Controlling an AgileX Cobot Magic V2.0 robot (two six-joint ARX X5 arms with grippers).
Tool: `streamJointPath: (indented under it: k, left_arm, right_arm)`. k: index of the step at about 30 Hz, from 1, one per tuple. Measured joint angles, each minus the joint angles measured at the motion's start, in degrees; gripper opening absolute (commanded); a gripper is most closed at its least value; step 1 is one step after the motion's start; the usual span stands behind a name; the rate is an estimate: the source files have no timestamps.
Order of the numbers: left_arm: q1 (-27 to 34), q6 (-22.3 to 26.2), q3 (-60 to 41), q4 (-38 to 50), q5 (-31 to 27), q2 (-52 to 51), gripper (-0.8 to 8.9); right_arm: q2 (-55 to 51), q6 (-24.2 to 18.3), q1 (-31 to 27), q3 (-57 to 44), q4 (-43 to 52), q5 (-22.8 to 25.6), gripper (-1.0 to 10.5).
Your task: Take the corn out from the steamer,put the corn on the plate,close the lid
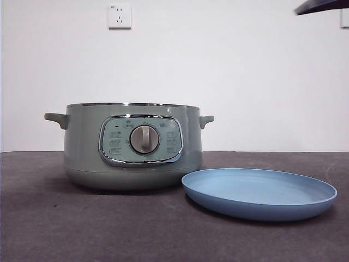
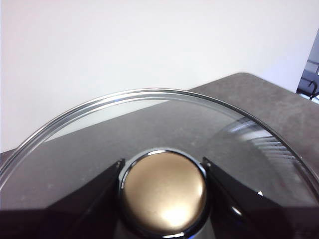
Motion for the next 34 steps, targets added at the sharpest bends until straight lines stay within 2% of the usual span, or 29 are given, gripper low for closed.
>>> streamJointPath:
  k: [4,9,17,24,29,34]
  left_arm:
    - [0.00,0.00,0.00,-6.86,0.04,-7.13,-0.09]
    - [0.00,0.00,0.00,-12.68,0.04,-13.00,-0.09]
    - [0.00,-0.02,0.00,-18.53,0.04,-18.03,-0.09]
    - [0.00,-0.02,0.00,-21.75,0.04,-18.97,-0.09]
    - [0.00,-0.02,0.00,-22.47,0.04,-19.08,-0.09]
    - [0.00,-0.02,0.00,-22.49,1.33,-19.08,-0.09]
  right_arm:
    - [5.95,2.51,5.53,3.50,1.46,5.25,6.6]
    - [17.31,3.34,13.44,12.85,1.42,12.63,6.6]
    - [39.39,3.17,23.04,36.26,-5.81,25.86,6.6]
    - [59.41,1.46,27.69,55.41,-9.40,33.92,6.6]
    - [68.00,0.68,29.07,57.35,-9.09,38.21,6.5]
    - [71.38,0.68,29.27,57.37,-9.07,38.88,6.2]
